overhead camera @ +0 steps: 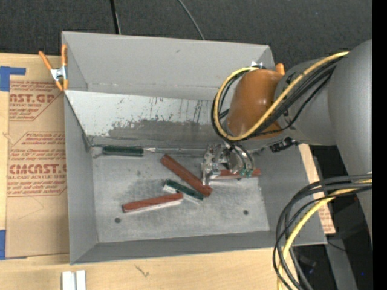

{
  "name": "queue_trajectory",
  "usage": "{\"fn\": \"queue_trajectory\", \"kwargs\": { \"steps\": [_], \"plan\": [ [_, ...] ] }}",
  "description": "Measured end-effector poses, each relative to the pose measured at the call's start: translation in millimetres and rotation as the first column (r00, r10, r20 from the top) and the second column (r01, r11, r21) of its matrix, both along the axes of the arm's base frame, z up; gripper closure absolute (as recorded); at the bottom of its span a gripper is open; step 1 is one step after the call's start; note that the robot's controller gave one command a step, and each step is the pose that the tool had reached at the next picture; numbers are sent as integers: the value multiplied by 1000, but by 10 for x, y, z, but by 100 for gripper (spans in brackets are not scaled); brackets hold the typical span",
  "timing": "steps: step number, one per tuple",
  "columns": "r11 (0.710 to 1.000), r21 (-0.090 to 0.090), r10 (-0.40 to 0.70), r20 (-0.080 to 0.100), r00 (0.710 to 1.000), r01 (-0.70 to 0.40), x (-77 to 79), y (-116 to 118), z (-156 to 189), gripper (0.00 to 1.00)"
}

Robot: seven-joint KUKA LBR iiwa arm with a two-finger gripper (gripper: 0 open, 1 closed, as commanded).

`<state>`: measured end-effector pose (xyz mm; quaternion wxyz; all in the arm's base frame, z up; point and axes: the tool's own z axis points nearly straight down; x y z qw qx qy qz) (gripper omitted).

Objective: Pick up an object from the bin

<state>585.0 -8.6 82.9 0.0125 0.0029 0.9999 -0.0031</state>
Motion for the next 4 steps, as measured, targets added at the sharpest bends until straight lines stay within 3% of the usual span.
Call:
{"fn": "queue_trajectory", "kwargs": {
  "steps": [1,2,3,4],
  "plan": [
    [1000,0,-1,3,1000,1,3,-1,-5,100],
    [997,6,73,-26,997,-73,-135,-17,190,100],
    [989,6,150,-23,988,-150,-143,-753,765,100],
    [989,7,150,-23,988,-150,-143,-753,765,100]
  ]
}}
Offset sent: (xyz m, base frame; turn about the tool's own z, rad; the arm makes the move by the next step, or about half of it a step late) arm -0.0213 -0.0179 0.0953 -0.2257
